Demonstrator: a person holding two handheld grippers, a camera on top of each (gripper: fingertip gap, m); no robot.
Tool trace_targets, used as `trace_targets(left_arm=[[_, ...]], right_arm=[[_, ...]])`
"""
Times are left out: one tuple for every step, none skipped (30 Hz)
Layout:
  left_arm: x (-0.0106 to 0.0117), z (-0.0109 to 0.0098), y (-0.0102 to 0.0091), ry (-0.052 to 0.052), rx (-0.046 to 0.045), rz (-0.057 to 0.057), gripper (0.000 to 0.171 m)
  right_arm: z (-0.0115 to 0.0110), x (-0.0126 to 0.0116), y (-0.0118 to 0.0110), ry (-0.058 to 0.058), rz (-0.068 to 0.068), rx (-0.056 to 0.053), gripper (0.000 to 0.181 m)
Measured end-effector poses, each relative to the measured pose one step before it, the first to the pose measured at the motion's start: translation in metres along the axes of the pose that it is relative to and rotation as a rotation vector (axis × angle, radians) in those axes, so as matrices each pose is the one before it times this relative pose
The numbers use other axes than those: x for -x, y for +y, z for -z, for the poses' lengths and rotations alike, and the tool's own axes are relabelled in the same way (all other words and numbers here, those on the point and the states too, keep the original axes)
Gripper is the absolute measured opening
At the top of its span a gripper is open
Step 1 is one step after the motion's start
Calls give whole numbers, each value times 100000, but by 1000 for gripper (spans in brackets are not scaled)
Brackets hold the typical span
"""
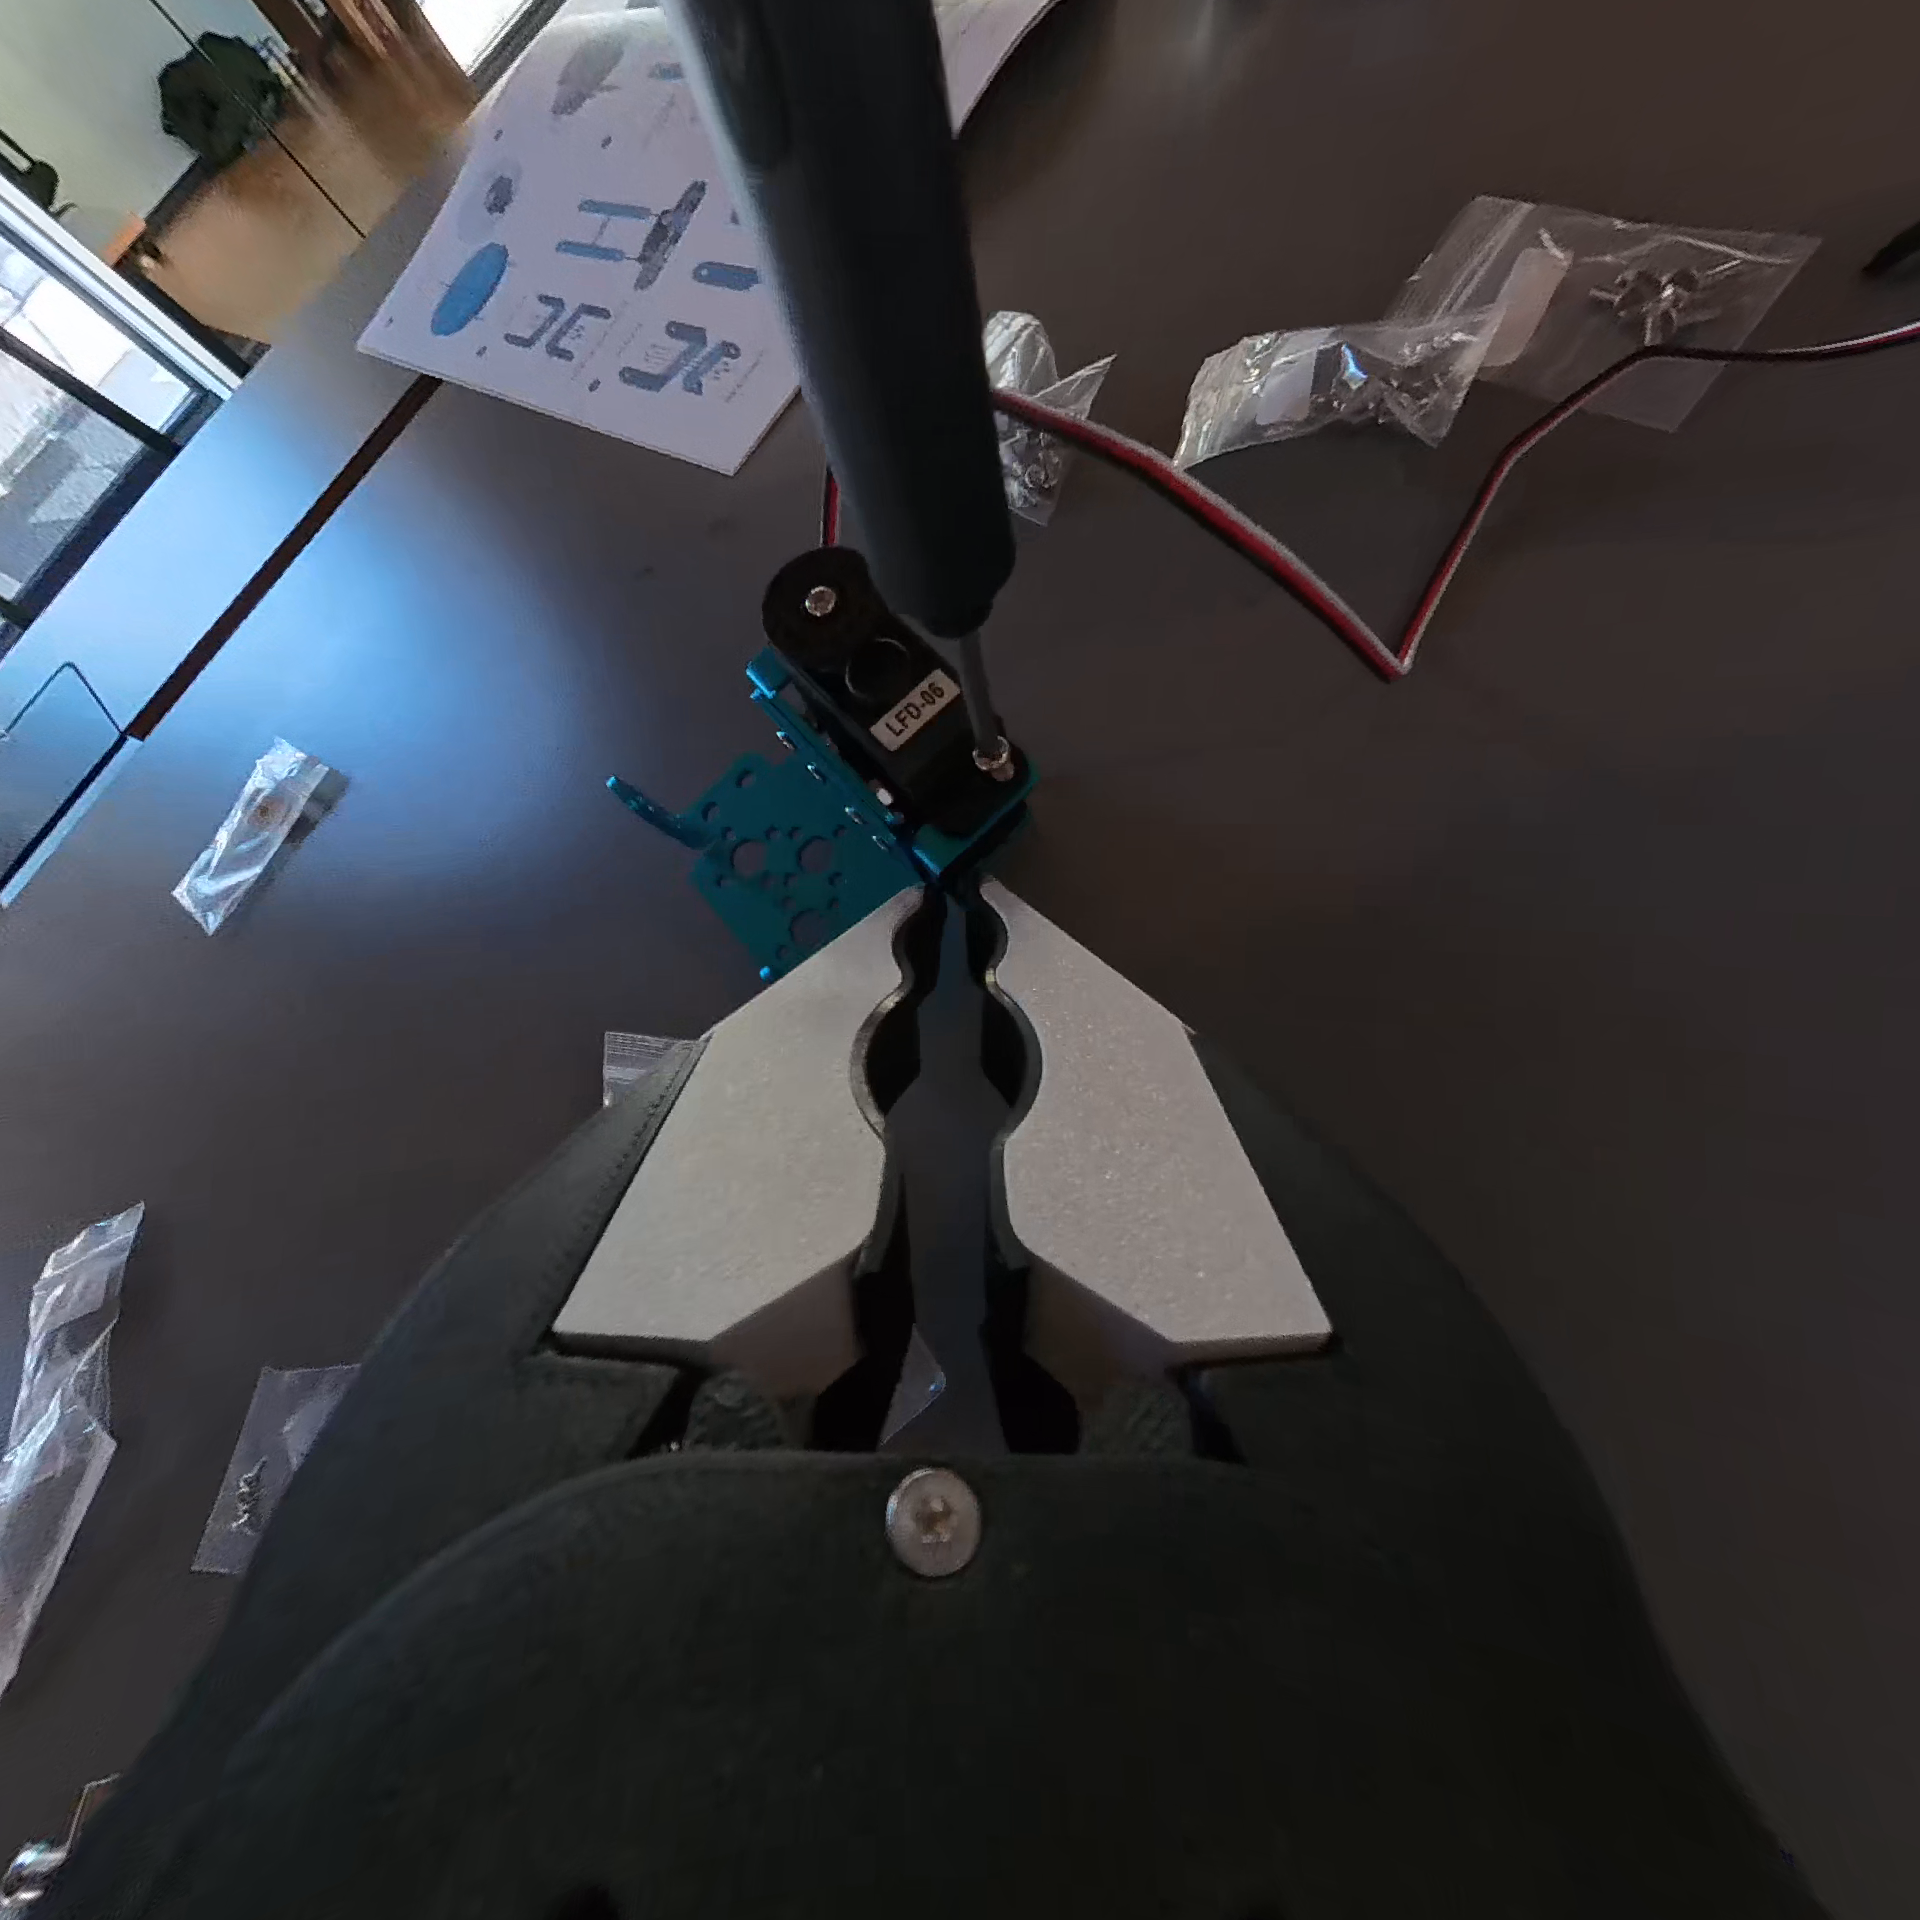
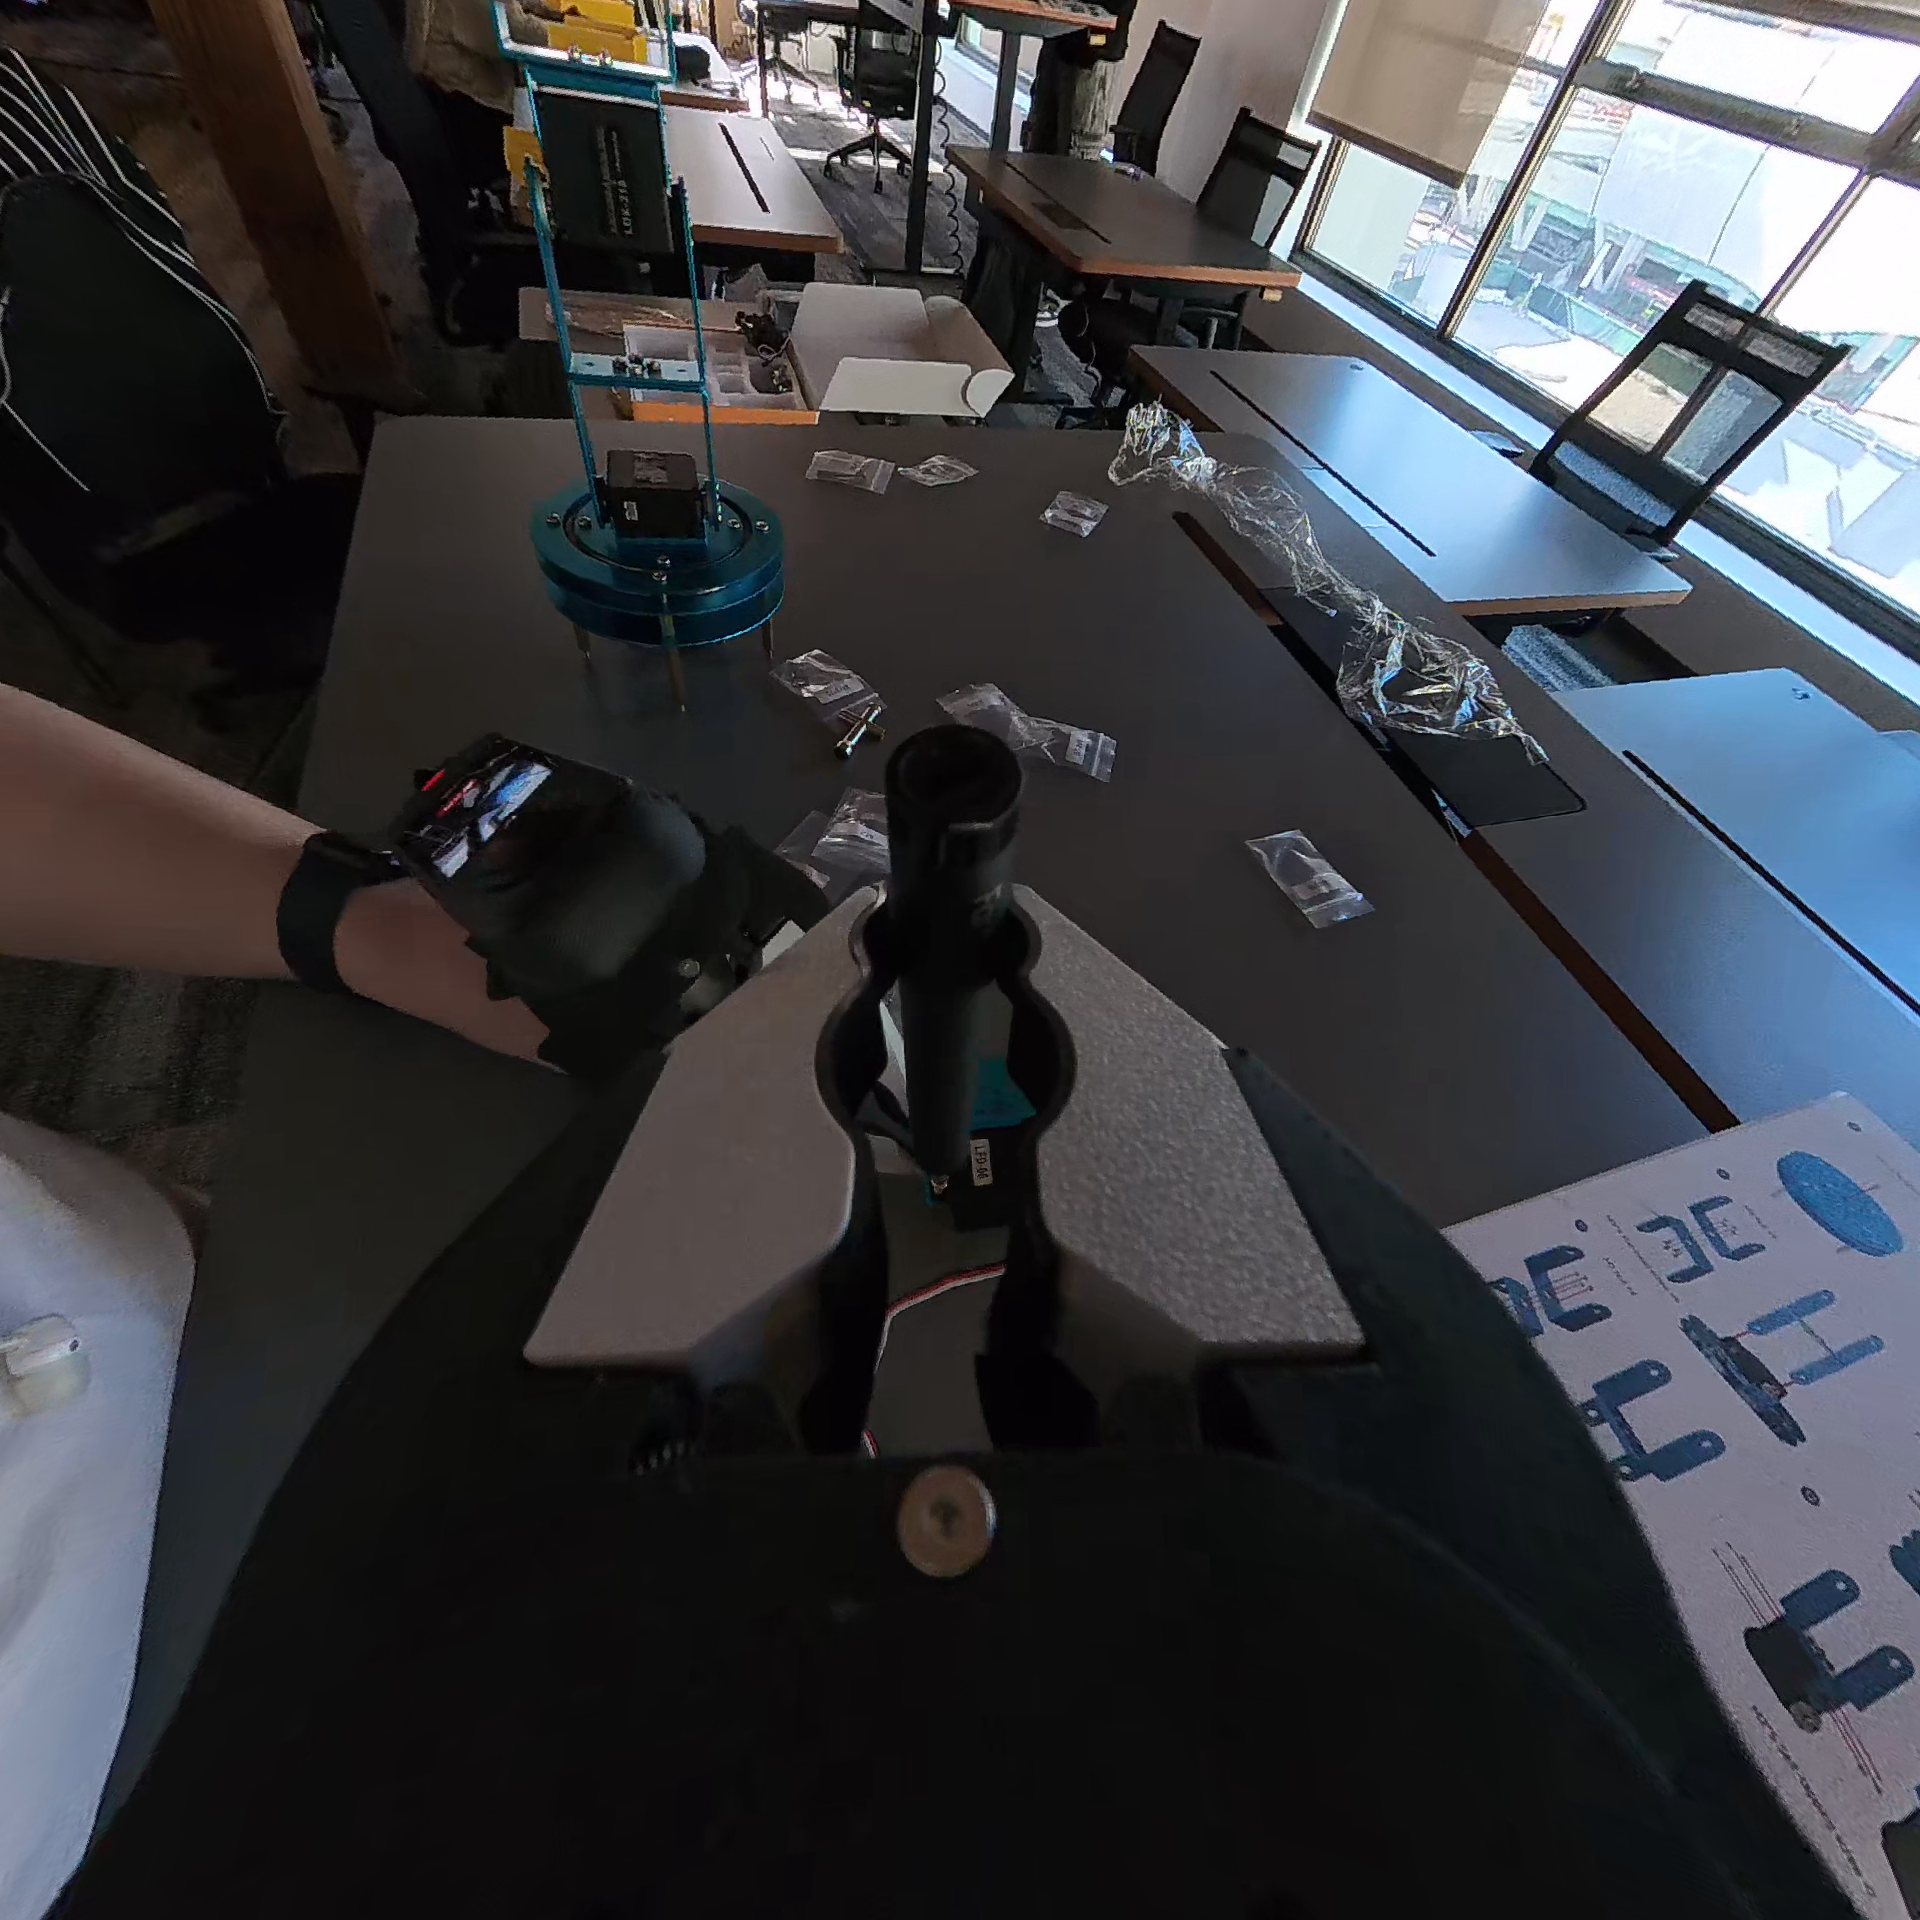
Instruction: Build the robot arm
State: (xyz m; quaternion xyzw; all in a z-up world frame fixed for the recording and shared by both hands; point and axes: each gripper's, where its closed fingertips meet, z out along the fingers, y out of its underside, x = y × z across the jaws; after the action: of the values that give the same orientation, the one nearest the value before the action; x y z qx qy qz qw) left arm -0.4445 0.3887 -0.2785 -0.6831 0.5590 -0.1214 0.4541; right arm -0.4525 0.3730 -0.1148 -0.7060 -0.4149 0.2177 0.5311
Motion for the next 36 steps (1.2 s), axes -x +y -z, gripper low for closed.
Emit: trace_targets(left_arm=[[23,-42,-24,-1074,202,-565,4],[10,-37,-16,-737,166,-357,3],[-48,-23,-46,58,13,79,3],[-70,-21,-46,750,-35,695,3],[-26,-9,-30,973,1,1478,3],[-2,18,-21,1191,-134,1774,2],[24,37,-65,1170,-329,2155,2],[92,81,-89,796,-656,2230,2],[120,92,-65,613,-690,1804,2],[173,92,-46,119,-546,1461,2],[187,87,17,-168,-243,858,1],[131,60,34,-76,-138,440,1],[70,42,14,235,-194,581,1],[-33,31,-24,979,-289,825,1],[-96,-10,8,1525,-31,820,1],[-96,-59,118,1310,624,461,1],[-38,-108,210,700,1390,-144,1],[18,-109,190,-188,1212,-786,1],[57,-47,93,-840,578,-1255,2],[33,-3,-14,-968,-103,-1355,2],[23,-21,-3,-1047,12,-1407,2],[32,-22,7,-1136,46,-1390,2],[54,-37,30,-1180,232,-1197,2],[48,-77,90,-1029,751,-1041,3],[-11,-113,115,-566,1028,-910,6],[-33,-95,78,-294,812,-749,12],[63,-49,37,-812,421,-219,17],[68,47,-121,-416,-876,212,19],[107,98,-125,-123,-1029,877,17],[79,96,-103,478,-971,1348,15],[83,53,-71,720,-664,1430,13],[173,4,20,339,-87,998,13],[318,-50,177,-751,753,423,16],[376,-91,267,-1199,1400,-18,20],[212,-54,163,-300,735,53,22],[34,19,-32,689,-408,343,20]], right_arm=[[14,-33,12,14,-232,-187,18],[15,-39,-2,36,-205,-216,17],[21,-73,2,55,-291,-149,17],[2,-97,-4,41,-454,-4,18],[0,-117,11,106,-531,127,18],[-25,-130,-16,79,-516,140,18],[-32,-96,-19,-135,-296,166,18],[-33,-112,-49,57,117,138,18],[-39,-73,-37,-125,280,288,17],[-51,-55,3,-460,-69,722,18],[-48,-103,-17,-446,-398,762,18],[-53,-87,-55,-730,-413,430,18],[-21,-162,-111,-384,-168,116,18],[0,-174,-156,-44,574,-461,18],[-12,62,-124,-1119,1261,-682,18],[-49,172,21,-1441,1127,-265,18],[-97,63,226,-712,-546,727,18],[-84,139,205,-998,-486,164,18],[25,212,-72,-1206,8,-1726,18],[53,234,-17,-982,1146,-1298,18],[84,163,11,-147,1673,-938,18],[95,38,23,721,1077,-588,18],[68,58,26,277,228,-401,18],[49,86,18,-274,-164,-312,18],[17,21,14,2,-91,-182,17],[-1,-27,29,217,227,185,17],[-51,2,54,94,522,499,18],[-48,29,26,-47,428,526,18],[-57,31,-20,138,593,214,18],[-63,68,-47,-18,550,114,18],[-53,61,-31,-193,138,236,18],[-63,22,-16,-85,259,282,18],[-53,8,-19,22,300,239,18],[-55,-6,-22,-48,165,266,18],[-50,10,-13,-136,119,331,18],[-51,2,1,-100,178,366,17]])
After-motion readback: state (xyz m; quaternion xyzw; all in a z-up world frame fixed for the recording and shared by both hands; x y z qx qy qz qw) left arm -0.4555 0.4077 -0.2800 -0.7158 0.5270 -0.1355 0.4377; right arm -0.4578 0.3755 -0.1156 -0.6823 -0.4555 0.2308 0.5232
